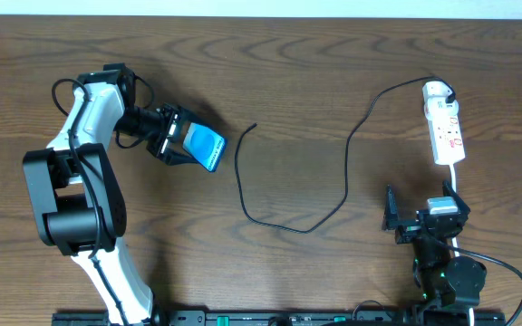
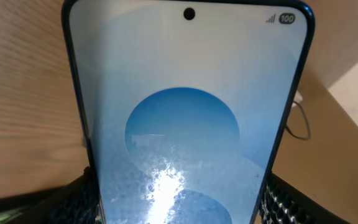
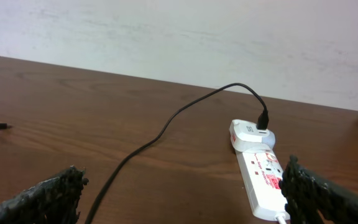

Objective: Plug charger to phone and switch on socket
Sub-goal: 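Lift the phone with the left gripper and tilt it upright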

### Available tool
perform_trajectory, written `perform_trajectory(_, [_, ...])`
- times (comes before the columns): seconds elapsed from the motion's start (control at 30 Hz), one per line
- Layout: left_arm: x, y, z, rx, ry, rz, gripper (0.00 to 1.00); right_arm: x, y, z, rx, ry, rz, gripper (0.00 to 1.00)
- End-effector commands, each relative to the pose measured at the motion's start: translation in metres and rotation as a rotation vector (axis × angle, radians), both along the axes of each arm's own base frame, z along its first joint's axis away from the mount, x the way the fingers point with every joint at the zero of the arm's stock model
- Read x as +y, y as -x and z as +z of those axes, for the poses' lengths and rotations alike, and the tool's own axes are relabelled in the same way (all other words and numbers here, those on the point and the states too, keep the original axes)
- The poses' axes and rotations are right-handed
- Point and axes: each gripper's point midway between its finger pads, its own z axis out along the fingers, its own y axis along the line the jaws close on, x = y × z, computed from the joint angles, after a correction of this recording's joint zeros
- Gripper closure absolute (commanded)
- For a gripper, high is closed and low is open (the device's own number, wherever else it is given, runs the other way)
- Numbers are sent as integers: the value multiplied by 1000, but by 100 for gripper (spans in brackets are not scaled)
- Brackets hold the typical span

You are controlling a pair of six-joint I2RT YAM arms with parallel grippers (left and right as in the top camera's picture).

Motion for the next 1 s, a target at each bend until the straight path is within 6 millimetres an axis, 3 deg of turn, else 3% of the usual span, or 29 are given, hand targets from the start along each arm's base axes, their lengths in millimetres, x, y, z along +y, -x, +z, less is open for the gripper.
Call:
perform_trajectory(0.0, [-12,-6,33,-22,129,43,49,0,0,-1,1,-10,-5,1])
perform_trajectory(0.13, [-19,-8,44,-27,206,53,55,0,0,-1,1,-10,-5,1])
perform_trajectory(0.33, [-24,-8,56,-1,283,75,56,0,0,-1,1,-10,-5,1])
perform_trajectory(0.67, [-25,-7,56,151,280,163,55,0,0,-1,1,-10,-5,1])
perform_trajectory(0.97, [-32,-7,49,188,236,167,56,0,0,-1,1,-10,-5,1])
